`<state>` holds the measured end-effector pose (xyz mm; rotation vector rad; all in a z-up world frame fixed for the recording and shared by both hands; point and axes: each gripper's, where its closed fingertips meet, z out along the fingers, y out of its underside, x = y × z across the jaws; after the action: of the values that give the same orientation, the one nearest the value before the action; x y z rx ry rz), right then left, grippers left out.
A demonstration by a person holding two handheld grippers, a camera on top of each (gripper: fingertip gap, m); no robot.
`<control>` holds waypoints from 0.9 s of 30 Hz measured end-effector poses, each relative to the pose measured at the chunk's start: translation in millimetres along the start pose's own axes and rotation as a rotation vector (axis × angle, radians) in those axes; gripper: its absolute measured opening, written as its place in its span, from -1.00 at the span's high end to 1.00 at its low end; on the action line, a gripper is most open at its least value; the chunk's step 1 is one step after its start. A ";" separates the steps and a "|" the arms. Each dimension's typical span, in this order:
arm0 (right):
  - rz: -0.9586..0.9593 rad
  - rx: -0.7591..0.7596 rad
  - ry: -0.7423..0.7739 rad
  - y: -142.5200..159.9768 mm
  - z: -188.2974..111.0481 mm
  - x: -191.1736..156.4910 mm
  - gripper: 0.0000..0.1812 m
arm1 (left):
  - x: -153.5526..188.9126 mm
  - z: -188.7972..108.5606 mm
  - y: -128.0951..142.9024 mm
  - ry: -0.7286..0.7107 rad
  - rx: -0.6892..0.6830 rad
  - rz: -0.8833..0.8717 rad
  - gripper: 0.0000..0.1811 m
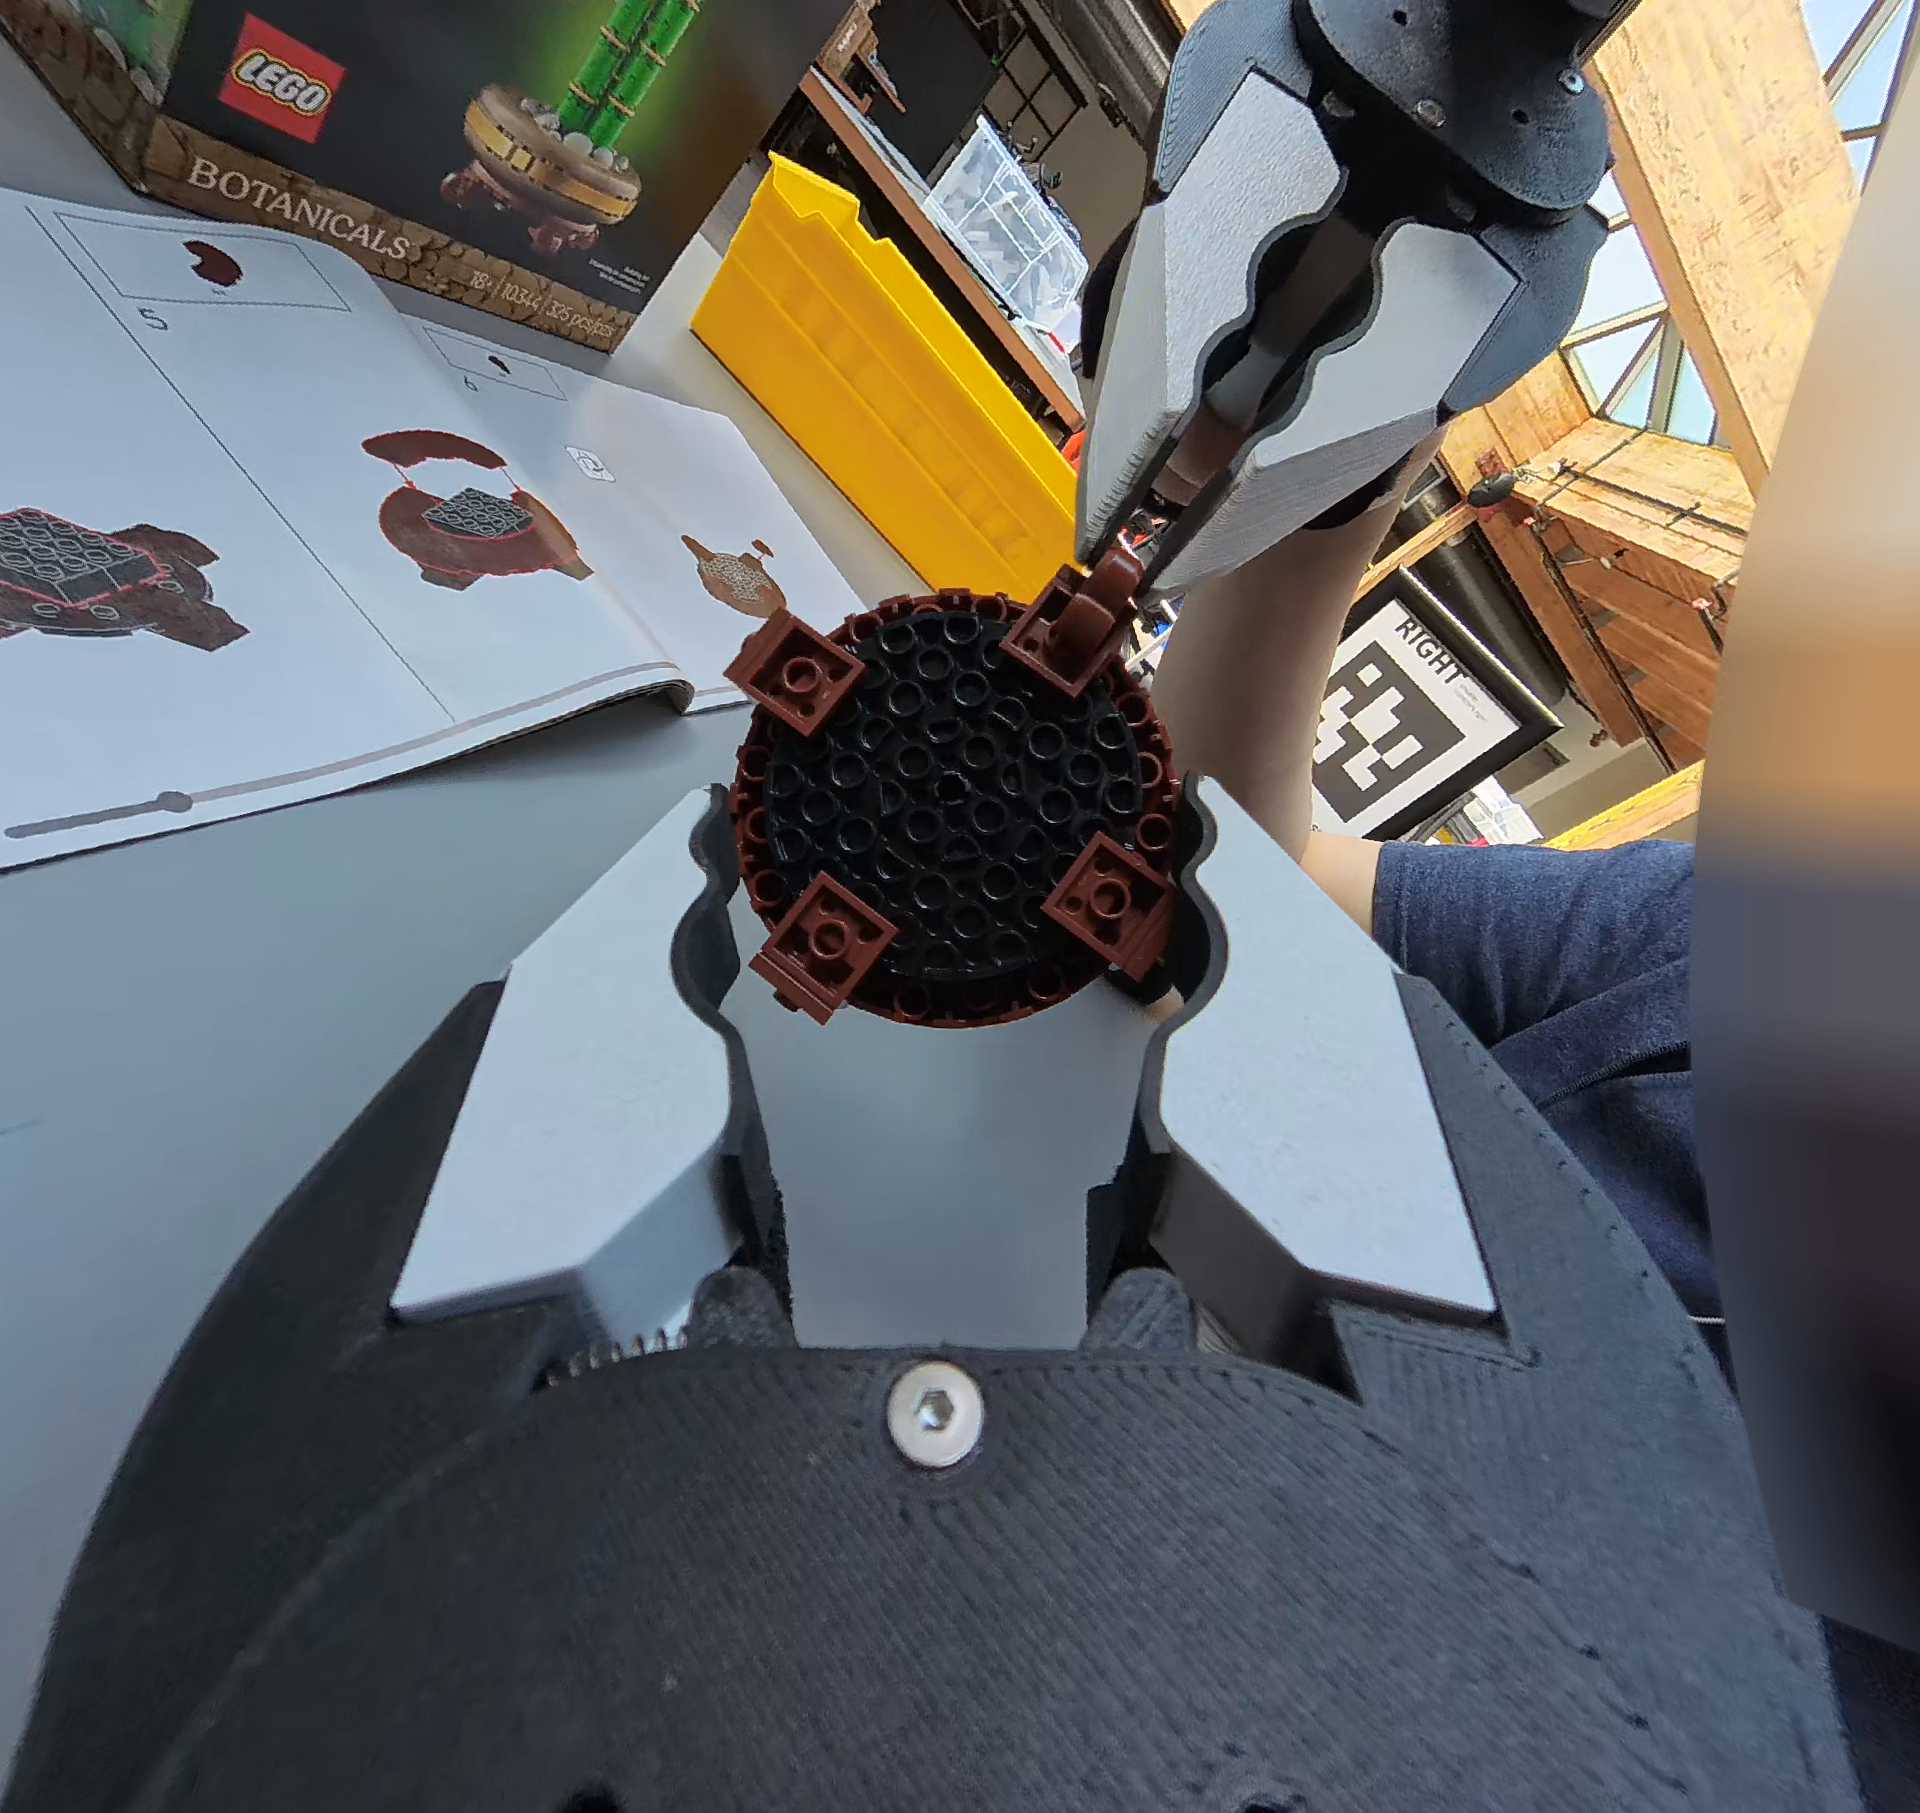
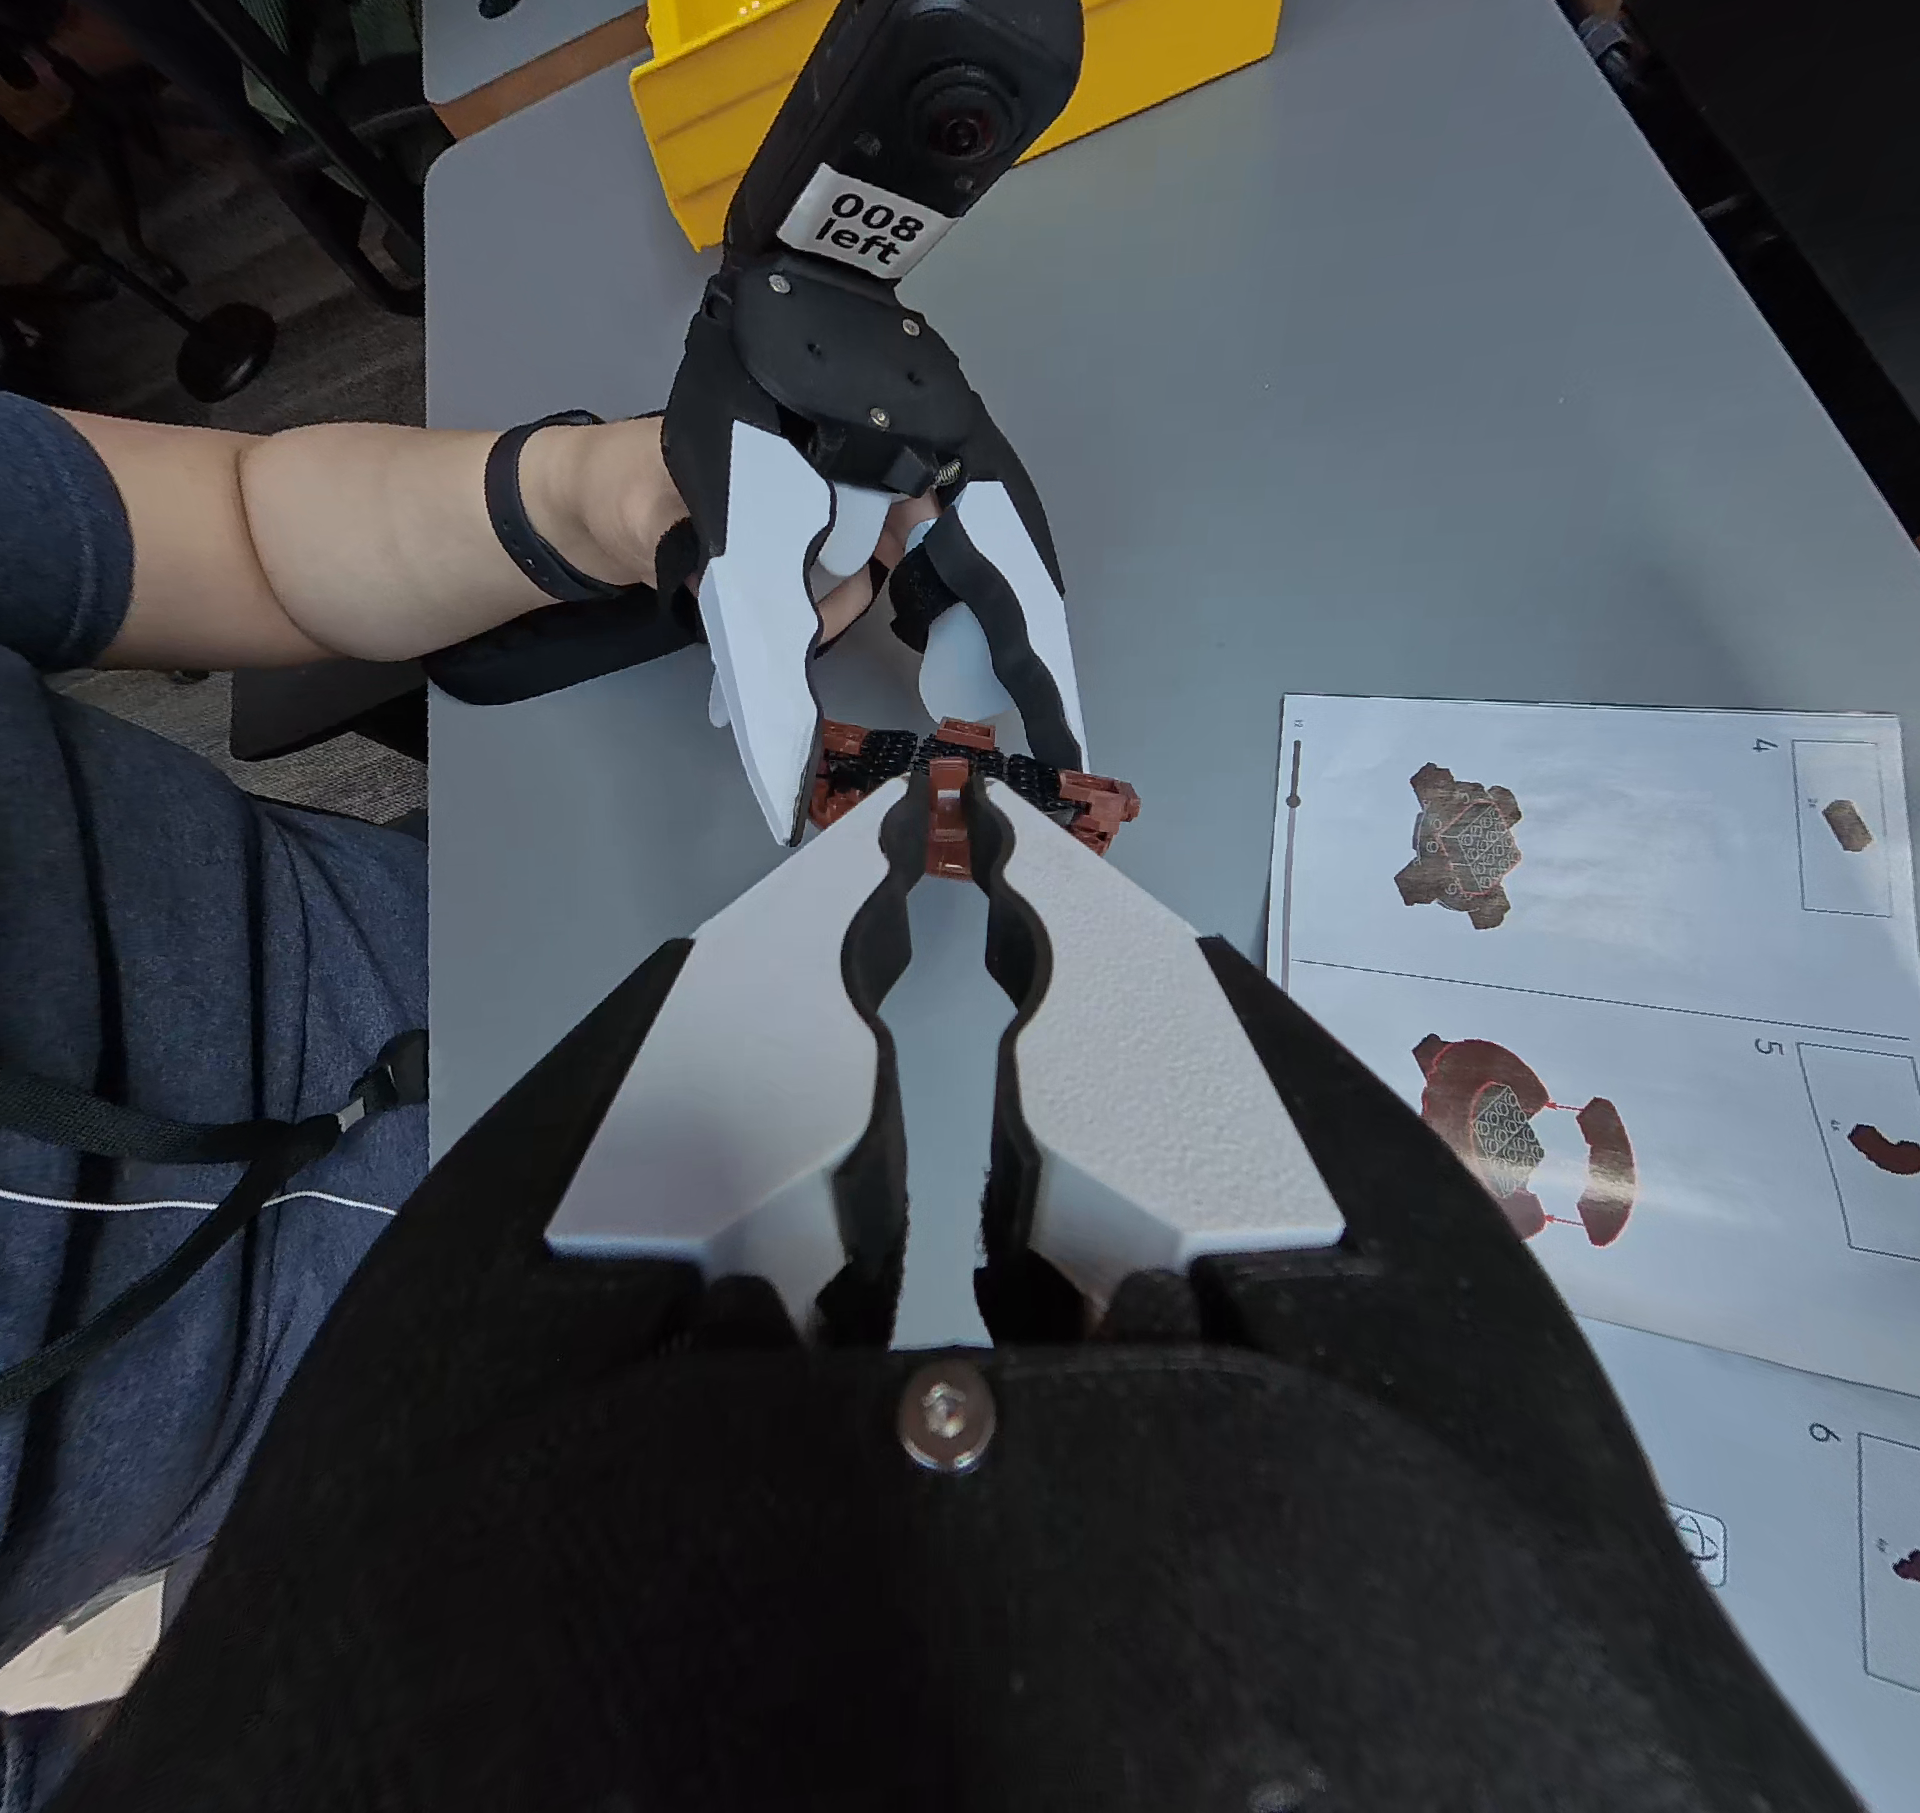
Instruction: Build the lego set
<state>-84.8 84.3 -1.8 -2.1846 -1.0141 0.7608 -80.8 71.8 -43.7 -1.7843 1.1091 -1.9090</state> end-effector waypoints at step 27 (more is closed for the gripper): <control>-0.031 0.150 0.081 -29.0 -4.3 1.2 0.93 | 7.2 -9.2 -21.6 0.043 0.148 -0.041 0.09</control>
<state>-94.4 99.3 21.6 -2.0501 -0.9182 0.7051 -84.8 84.0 -22.8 -1.7063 0.9252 -2.0065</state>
